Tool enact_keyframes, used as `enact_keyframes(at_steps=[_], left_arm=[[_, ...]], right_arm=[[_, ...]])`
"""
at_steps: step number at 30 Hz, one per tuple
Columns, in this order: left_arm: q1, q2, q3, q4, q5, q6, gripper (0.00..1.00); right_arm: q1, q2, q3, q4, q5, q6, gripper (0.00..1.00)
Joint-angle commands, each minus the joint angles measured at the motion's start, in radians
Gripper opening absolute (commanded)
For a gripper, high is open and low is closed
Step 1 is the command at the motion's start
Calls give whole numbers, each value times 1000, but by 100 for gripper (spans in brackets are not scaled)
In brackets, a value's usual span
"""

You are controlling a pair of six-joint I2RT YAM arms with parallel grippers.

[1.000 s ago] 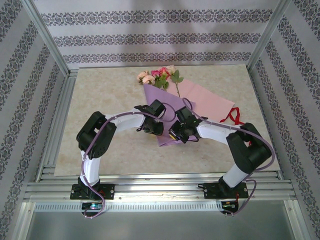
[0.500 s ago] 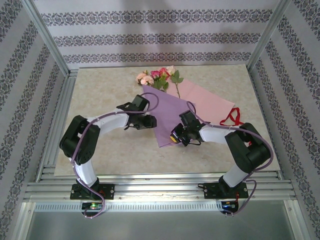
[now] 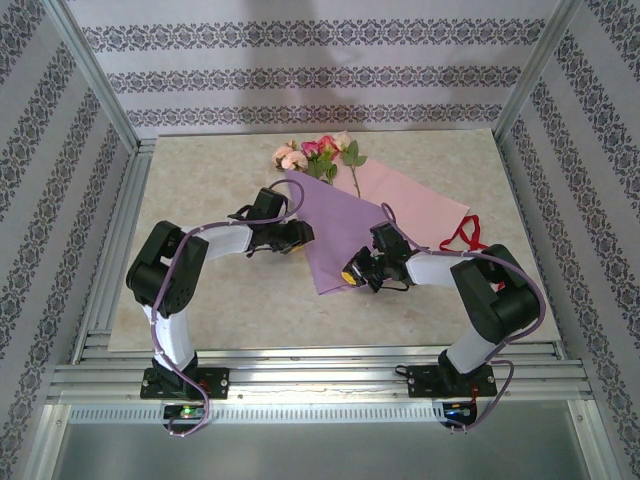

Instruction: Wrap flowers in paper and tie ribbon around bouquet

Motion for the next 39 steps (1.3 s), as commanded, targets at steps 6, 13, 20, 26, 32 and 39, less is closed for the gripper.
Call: enact_keyframes(at_steps=[6, 13, 20, 26, 32, 39], left_arm=[[-26, -16, -25, -33, -45, -24, 41], [-99, -117, -77, -72, -55, -171, 43], [-194, -225, -212, -115, -76, -338, 33], [-227, -206, -273, 9, -45, -427, 31], [-267, -162, -289, 82, -38, -485, 31], [-287, -122, -264, 107, -32, -493, 23]], right_arm=[[-42, 98, -62, -78, 107, -38, 7], [-58, 114, -68, -66, 92, -47, 6], [-70, 132, -66, -45, 67, -50, 6], [-77, 142, -69, -46, 58, -56, 6], [-79, 136, -78, -47, 58, -58, 5], [-79, 134, -87, -41, 57, -57, 5]])
